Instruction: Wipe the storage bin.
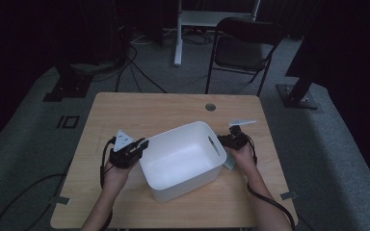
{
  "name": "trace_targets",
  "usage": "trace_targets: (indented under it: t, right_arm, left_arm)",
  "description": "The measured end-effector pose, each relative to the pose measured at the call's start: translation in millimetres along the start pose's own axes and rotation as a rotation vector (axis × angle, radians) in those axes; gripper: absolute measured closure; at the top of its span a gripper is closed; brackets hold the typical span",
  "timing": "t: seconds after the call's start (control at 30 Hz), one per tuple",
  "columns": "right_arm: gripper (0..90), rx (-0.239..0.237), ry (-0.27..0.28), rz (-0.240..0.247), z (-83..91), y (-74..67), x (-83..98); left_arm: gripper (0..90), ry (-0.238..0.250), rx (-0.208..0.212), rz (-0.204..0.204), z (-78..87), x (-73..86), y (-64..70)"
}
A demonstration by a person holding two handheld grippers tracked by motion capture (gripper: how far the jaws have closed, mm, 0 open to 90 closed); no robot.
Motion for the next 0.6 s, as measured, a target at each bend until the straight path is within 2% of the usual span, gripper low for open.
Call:
trace_targets:
  t: [0.1, 0.2, 0.27, 0.3, 0.33, 0.47, 0.6]
  right_arm:
    - [85.5, -0.001, 0.029, -0.014, 11.9, 0.6, 2.3]
    - [85.5, 0.000, 0.061, -0.032, 25.3, 1.4, 4.9]
    - [85.5, -0.001, 0.065, -0.032, 28.3, 1.3, 5.5]
    - [85.5, 0.001, 0.074, -0.032, 32.2, 0.9, 6.1]
    - [85.5, 0.008, 0.084, -0.032, 40.1, 0.0, 7.4]
    - [85.4, 0.015, 0.099, -0.031, 50.3, -2.3, 10.1]
    - [85.4, 0.019, 0.097, -0.040, 54.9, -3.4, 14.6]
  left_arm:
    - [77.6, -0.006, 0.027, -0.003, 0.5, -1.4, -3.2]
    - [77.6, 0.014, 0.051, -0.003, 2.6, -4.1, -8.4]
    - [76.6, 0.023, 0.063, -0.004, 3.5, -5.4, -10.2]
    - [76.6, 0.032, 0.088, -0.009, 4.3, -8.2, -14.1]
    - [74.4, 0.034, 0.100, -0.009, 4.6, -9.3, -16.2]
    - [70.5, 0.049, 0.141, -0.008, 3.7, -11.9, -22.1]
    - [67.0, 0.033, 0.199, -0.013, -1.2, -13.9, -24.3]
Point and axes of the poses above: each handheld gripper's, and its own axes: z roughly backward along the jaws, x roughly out of its underside, y roughly to its right, the point moved 1 cm from there along -z, roughly forward along the jaws, and after that the axes turned 5 degrees about x, right-handed, at the moved point
